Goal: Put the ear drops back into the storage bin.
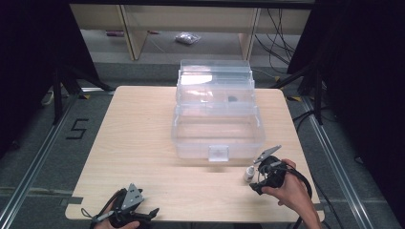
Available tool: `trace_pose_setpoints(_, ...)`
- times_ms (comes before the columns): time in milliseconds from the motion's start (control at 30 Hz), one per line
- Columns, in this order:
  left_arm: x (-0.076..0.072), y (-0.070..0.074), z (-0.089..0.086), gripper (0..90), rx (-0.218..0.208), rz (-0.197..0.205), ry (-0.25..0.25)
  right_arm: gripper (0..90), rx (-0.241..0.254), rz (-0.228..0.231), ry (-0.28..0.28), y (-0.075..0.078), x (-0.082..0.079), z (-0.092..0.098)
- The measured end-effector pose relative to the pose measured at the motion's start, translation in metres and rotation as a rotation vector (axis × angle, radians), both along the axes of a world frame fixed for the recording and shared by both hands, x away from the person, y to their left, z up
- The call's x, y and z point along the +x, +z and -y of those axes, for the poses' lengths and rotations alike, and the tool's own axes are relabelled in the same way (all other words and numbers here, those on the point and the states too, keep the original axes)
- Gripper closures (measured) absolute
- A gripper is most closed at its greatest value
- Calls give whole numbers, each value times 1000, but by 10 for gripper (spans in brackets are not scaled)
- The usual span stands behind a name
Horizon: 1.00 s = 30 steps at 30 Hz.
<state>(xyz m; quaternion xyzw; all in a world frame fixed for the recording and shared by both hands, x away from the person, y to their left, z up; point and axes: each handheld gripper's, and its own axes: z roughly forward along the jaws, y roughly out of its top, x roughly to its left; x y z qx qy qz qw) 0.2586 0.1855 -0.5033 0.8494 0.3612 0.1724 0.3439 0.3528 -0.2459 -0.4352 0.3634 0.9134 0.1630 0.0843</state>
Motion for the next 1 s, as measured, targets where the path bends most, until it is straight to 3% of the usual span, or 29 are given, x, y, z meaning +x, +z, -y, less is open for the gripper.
trace_pose_setpoints(267,-1,0,1,149,-16,-8,-6,275,-43,-17,14,-4,14,-11)
trace_pose_setpoints(333,0,0,0,149,0,-1,-1,291,-58,-23,8,-5,18,-14)
trace_pose_setpoints(500,0,0,1,149,-30,-9,-4,339,-75,-38,32,-7,26,-20)
trace_pose_setpoints(600,1,1,-1,149,1,1,-19,364,-94,-47,36,-8,30,-24)
trace_pose_setpoints(1000,1,0,-1,149,1,-1,-20,480,-143,-71,80,-12,41,-35)
